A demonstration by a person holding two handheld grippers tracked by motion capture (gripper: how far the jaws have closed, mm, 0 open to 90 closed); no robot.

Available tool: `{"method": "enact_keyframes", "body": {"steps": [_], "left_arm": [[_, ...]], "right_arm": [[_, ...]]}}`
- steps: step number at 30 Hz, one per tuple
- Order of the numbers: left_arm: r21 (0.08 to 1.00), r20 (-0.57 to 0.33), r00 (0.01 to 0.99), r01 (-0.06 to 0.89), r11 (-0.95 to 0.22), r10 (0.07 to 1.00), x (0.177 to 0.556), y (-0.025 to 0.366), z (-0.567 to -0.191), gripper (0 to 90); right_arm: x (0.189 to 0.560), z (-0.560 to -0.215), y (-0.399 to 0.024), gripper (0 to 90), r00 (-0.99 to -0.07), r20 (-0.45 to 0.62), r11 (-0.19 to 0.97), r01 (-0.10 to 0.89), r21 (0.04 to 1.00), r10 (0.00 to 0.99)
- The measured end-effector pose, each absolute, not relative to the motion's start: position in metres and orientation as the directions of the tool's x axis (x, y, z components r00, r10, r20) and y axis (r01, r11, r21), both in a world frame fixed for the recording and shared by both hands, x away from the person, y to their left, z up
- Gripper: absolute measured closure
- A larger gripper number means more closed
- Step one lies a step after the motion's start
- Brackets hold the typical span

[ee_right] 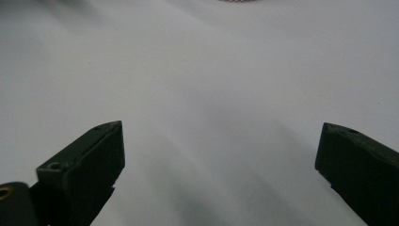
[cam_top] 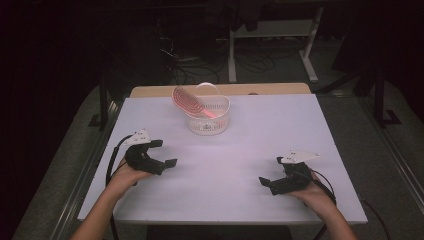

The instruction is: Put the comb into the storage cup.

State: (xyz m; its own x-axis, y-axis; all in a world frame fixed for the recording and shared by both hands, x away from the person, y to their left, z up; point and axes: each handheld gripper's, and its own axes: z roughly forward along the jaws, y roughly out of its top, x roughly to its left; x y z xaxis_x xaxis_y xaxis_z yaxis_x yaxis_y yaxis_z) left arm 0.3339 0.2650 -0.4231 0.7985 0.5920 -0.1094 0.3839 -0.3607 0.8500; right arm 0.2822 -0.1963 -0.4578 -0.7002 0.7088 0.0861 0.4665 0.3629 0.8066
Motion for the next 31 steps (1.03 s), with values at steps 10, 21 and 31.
{"method": "enact_keyframes", "body": {"steps": [10, 21, 31], "left_arm": [[0.844, -0.109, 0.804, 0.386, -0.373, 0.584, 0.315, 0.267, -0.438, 0.4], [0.831, -0.105, 0.799, 0.398, -0.389, 0.592, 0.304, 0.271, -0.451, 0.4], [0.822, -0.100, 0.802, 0.401, -0.406, 0.589, 0.303, 0.271, -0.453, 0.4]], "right_arm": [[0.282, -0.458, -0.196, 1.6, -0.700, 0.084, 0.366, 0.468, 0.805, 0.709], [0.282, -0.459, -0.196, 1.6, -0.698, 0.083, 0.367, 0.470, 0.803, 0.711], [0.283, -0.461, -0.197, 1.6, -0.693, 0.084, 0.369, 0.478, 0.797, 0.716]]}}
